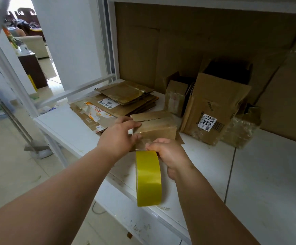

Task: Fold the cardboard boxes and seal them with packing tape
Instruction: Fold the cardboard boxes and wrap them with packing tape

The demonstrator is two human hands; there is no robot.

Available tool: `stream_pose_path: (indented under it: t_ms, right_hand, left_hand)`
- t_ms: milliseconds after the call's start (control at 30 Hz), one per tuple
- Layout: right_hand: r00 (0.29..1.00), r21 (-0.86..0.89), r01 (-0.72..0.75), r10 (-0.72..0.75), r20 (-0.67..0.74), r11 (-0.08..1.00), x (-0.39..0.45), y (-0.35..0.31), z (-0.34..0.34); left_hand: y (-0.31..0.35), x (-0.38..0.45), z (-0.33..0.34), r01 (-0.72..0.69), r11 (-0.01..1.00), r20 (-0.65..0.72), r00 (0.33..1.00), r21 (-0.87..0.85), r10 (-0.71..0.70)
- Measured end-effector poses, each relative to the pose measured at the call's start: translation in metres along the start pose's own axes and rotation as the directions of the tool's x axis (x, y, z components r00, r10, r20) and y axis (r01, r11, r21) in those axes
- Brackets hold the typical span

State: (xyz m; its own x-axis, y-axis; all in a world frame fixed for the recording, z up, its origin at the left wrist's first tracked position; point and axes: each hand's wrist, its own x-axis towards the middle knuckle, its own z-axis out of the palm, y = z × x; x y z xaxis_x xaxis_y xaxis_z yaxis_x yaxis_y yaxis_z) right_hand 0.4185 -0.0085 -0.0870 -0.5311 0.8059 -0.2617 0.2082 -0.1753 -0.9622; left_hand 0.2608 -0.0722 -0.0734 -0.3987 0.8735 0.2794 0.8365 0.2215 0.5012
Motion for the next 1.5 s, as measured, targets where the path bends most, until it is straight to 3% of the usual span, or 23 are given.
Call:
stream_pose_path:
  t_ms: [200,333,567,833,1033,1267,1500]
  right_hand:
    - [0.999,0.126,-0.029,0.032,-0.026,0.992,0.002,0.009,-0.010]
    - [0.999,0.112,0.001,0.004,-0.039,0.994,0.002,0.009,-0.010]
    - [0.993,-0.040,0.097,-0.099,-0.064,0.995,0.003,0.005,-0.011]
    - [0.990,-0.049,0.100,-0.104,-0.093,0.994,0.009,0.006,-0.009]
    - [0.992,-0.021,0.088,-0.089,-0.089,0.996,0.009,0.006,-0.010]
    - [0.991,-0.036,0.080,-0.083,-0.101,0.996,0.007,0.005,-0.009]
    - [0.988,-0.023,0.082,-0.084,-0.129,0.996,0.010,0.008,-0.011]
  left_hand:
    - [-0.006,0.001,0.011,-0.054,0.998,-0.028,0.998,0.036,0.055]
    - [-0.007,-0.001,0.019,-0.084,0.996,-0.086,0.993,0.024,0.085]
    - [-0.009,0.002,0.015,-0.003,0.979,0.039,0.999,-0.202,0.011]
    - [-0.009,0.004,0.005,-0.041,0.984,0.147,0.987,-0.171,0.067]
    - [-0.016,0.009,0.005,-0.025,0.998,0.067,0.997,-0.062,0.029]
    - [-0.010,0.005,0.010,-0.160,0.986,-0.071,0.985,-0.053,0.156]
    - [0.003,0.007,0.014,-0.039,0.992,-0.059,0.998,-0.123,0.032]
